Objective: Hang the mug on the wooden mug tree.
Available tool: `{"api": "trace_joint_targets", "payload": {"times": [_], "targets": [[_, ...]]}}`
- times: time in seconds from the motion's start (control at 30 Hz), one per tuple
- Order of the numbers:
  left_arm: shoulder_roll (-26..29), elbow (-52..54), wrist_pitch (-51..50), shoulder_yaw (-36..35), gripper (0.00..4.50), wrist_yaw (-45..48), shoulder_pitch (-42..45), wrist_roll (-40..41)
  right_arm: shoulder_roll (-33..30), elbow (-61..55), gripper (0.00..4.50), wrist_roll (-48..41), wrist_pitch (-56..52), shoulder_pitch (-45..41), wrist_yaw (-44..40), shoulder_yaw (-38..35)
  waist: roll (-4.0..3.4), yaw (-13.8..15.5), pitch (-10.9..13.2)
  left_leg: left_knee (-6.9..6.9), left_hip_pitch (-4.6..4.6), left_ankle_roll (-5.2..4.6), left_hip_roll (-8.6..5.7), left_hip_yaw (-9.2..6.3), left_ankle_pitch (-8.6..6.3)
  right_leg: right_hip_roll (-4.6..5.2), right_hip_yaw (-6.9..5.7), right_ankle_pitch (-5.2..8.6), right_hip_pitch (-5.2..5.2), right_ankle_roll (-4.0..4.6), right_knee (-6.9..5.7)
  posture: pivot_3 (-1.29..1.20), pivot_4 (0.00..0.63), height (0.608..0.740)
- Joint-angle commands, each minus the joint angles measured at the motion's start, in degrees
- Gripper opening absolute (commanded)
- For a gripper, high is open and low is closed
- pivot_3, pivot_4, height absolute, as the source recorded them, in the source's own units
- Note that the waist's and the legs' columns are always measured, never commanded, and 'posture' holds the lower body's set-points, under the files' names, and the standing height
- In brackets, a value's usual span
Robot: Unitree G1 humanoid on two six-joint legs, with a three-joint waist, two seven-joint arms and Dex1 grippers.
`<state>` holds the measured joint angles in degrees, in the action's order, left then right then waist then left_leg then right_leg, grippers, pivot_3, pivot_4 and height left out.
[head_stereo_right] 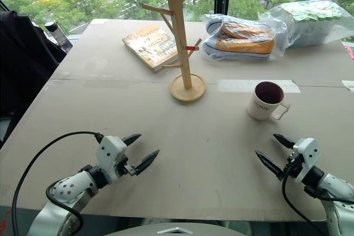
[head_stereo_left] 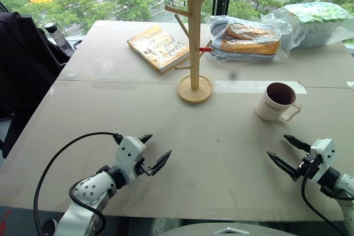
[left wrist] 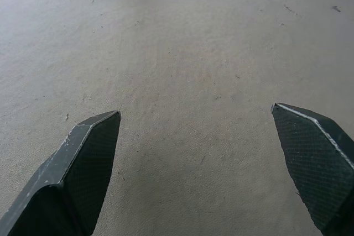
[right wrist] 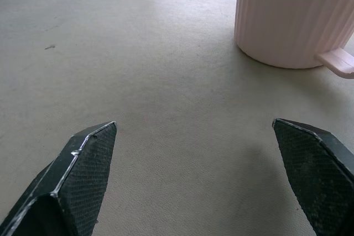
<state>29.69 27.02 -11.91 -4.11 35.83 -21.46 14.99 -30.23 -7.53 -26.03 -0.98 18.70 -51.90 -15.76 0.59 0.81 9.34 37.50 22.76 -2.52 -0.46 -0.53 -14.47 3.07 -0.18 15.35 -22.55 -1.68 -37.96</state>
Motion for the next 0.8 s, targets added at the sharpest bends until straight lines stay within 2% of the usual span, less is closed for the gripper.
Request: {"api": "trace_joint_targets", "payload": {"times": [0.03, 0.63, 0.8], "targets": [[0.2, 2.49, 0.85, -0.74, 4.5, 0.34, 0.3, 0.96, -0.05, -1.05, 4.47, -0.72, 1.21, 0.17, 0.3, -1.59, 0.0, 0.0, 0.0, 0.0, 0.0, 0.0, 0.0, 0.0, 0.0, 0.0, 0.0, 0.0, 0.0, 0.0, 0.0, 0.0, 0.15, 0.74], [0.19, 2.2, 1.01, -1.14, 4.5, 1.15, 1.2, 2.14, 0.52, -1.16, 4.47, -0.3, 1.39, -0.03, 1.92, -1.06, 0.0, 0.0, 0.0, 0.0, 0.0, 0.0, 0.0, 0.01, 0.0, -0.01, 0.0, -0.03, 0.0, -0.04, 0.0, 0.0, 0.15, 0.74], [0.52, 2.17, 1.2, -0.96, 4.5, 1.64, 1.61, 2.05, 1.8, -1.22, 4.47, -0.86, -2.31, -1.03, 7.45, -2.4, 0.0, -0.01, -0.01, 0.0, 0.0, 0.0, 0.0, 0.01, 0.0, -0.01, 0.0, -0.03, 0.0, -0.05, 0.0, 0.0, 0.15, 0.74]]}}
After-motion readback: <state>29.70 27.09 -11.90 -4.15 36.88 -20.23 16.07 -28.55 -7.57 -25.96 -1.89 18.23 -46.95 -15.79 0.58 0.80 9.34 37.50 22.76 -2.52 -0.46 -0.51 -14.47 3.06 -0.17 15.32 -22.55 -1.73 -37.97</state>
